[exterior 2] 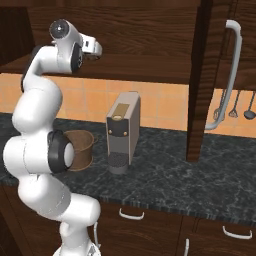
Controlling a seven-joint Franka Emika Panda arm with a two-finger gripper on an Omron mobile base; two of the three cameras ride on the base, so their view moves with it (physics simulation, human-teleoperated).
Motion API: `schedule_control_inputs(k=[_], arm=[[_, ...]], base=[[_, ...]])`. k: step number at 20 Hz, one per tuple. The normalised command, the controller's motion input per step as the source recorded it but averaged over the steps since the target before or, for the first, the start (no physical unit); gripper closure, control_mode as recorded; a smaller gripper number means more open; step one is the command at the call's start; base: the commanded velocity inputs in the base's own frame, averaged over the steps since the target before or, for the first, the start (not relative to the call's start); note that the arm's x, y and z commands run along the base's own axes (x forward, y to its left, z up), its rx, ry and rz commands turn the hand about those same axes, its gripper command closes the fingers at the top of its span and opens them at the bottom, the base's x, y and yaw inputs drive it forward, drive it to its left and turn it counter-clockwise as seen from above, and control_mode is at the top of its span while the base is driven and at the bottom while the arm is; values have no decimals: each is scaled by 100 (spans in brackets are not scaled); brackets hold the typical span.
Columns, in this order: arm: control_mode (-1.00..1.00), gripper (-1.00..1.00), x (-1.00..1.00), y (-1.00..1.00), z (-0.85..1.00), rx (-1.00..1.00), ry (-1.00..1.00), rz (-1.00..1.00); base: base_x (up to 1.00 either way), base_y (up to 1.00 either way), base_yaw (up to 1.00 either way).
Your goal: Open the cabinet, pick up the bread from the cabinet and place it in the basket. Then move the basket to the dining counter.
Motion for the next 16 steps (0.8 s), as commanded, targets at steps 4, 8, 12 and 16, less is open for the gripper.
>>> schedule_control_inputs(k=[4, 8, 12, 16], arm=[[-100, -100, 37, 1, -9, 0, 2, 0], [-100, -100, 59, 0, -13, 0, 3, 0], [-100, -100, 22, 6, -40, 0, 3, 0], [-100, -100, 32, 0, -3, 0, 0, 0]], base=[[0, 0, 0], [0, 0, 0], [0, 0, 0], [0, 0, 0]])
